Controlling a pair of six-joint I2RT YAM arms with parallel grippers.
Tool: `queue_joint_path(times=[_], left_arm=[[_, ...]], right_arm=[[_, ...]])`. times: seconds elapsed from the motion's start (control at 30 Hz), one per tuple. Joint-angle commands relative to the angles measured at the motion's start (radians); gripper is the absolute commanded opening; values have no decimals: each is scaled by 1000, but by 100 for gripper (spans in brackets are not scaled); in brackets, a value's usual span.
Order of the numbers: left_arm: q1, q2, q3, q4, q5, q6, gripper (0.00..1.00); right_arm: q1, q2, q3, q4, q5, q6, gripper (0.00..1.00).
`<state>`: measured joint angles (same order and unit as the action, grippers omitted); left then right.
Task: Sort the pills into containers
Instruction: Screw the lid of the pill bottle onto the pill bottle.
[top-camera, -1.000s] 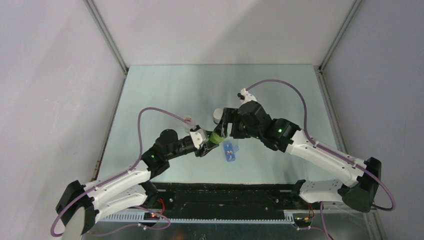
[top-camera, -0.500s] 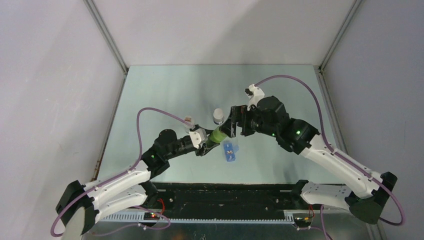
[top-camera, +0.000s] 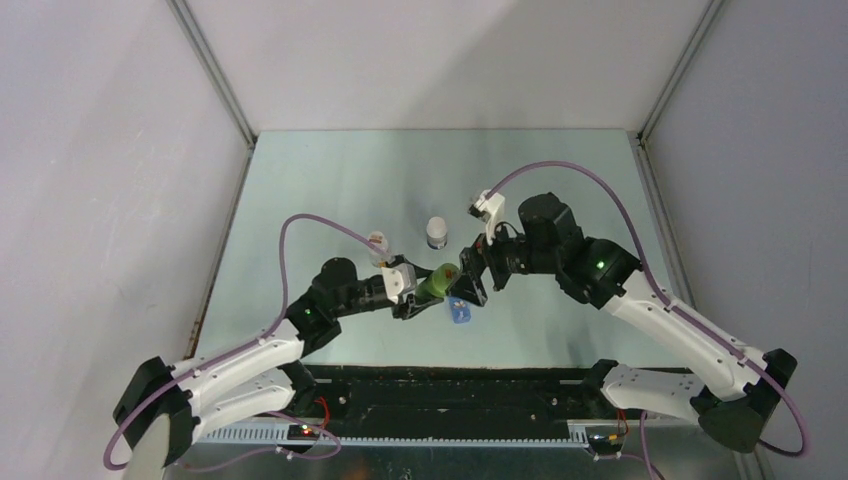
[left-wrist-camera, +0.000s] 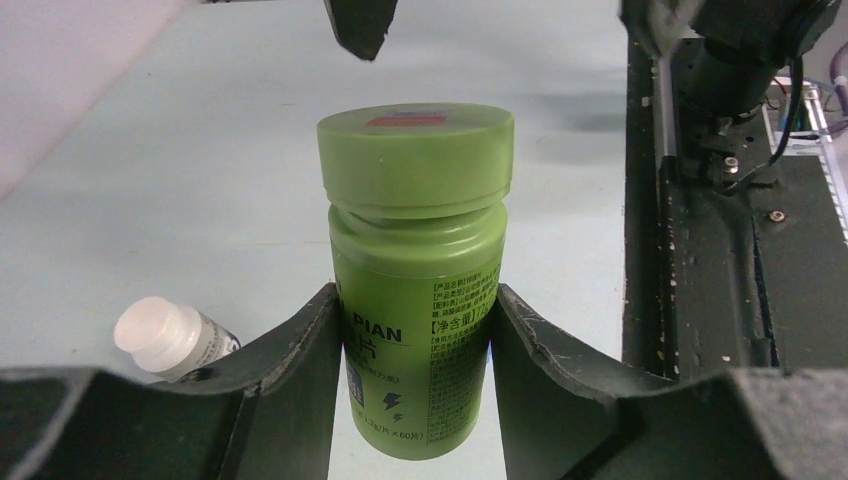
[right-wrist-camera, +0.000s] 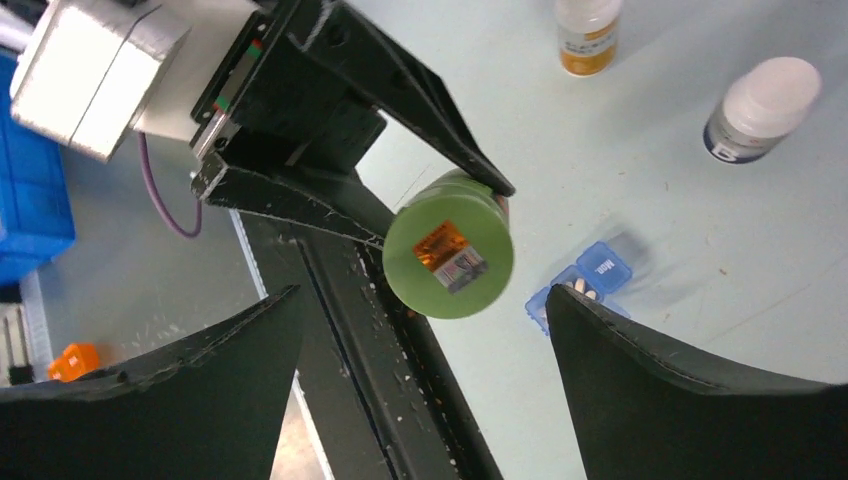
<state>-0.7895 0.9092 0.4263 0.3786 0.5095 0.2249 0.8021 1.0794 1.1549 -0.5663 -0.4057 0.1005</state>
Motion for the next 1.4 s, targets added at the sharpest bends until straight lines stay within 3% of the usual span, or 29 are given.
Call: queue_joint_path(times=[0.0,0.3,0.37,0.63,0.8,0.93,1.03,1.17,1.3,1.37], left_arm=[[-4,7,50,30,55,-12,0],[-4,18,59,28,91,-10,0],[-4,20,61,28,89,-8,0],[-4,23,63,29,72,-4,0],[-5,17,57,25,64,-4,0],[-4,16,58,30,62,-4,0],[-4,15,58,38,64,-6,0],[-2,10,55,45,75,-7,0],[-2,12,58,47,79,-8,0],[-2,15,61,47,73,-8,0]], right_arm=[[62,19,-2,12,8,-97,92],[92,82,11,30,91,-97,61],[104,85,11,35,123,-93,58],[141,72,12,42,274,-57,61],[140,58,35,-6,384,-20,72],[136,71,37,-24,392,-4,83],[124,95,37,-27,340,10,85],[86,105,37,-11,238,35,77],[67,107,37,10,166,46,59],[71,110,38,11,156,50,56]])
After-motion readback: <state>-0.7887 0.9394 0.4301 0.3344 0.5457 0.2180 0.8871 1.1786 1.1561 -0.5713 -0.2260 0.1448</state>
